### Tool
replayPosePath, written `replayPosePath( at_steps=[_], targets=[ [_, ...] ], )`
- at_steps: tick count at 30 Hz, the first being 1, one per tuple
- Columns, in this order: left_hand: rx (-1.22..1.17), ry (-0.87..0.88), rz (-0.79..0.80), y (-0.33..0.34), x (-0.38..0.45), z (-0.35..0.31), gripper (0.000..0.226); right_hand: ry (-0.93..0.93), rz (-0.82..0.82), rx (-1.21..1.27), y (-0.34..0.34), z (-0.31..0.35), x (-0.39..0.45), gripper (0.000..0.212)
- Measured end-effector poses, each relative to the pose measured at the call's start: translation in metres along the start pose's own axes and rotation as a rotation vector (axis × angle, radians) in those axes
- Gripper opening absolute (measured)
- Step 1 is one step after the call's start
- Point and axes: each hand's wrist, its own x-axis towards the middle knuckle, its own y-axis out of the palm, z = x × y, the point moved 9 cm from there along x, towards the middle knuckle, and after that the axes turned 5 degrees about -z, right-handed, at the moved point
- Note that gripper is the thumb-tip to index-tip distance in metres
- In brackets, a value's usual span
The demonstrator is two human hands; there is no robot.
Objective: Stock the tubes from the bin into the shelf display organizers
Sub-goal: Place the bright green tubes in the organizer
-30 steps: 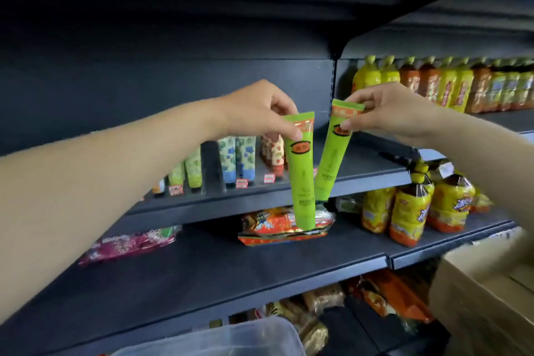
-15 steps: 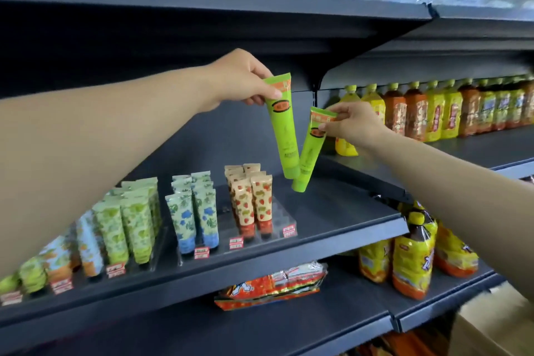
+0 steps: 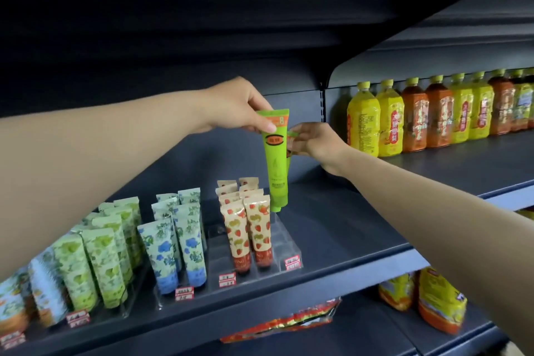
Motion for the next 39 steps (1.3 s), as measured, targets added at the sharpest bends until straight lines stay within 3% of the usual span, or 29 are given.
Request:
replayPosePath(
  at_steps=[5,13,25,39],
  targets=[
    [-0.001,-0.011,0.045,0.013,0.004,0.008,0.012,0.028,0.068,0.032,0.011,-0.010,0.008,0.019],
    [-0.018,-0.009,0.061,0.014,0.003,0.017,0.012,0.012,0.128,-0.040,0.025,-0.009,0.009,0.035],
    [-0.113,-0.018,-0.060,-0.012,0.002,0.025,0.012,0.080,0.258,-0.166,0.043,-0.026,0.006,0.033],
    [-0.095,-0.007,-0.028,0.007,0.002,0.023,0.010,0.118,0.214,-0.210,0.040,-0.027,0.010,0.032]
  ],
)
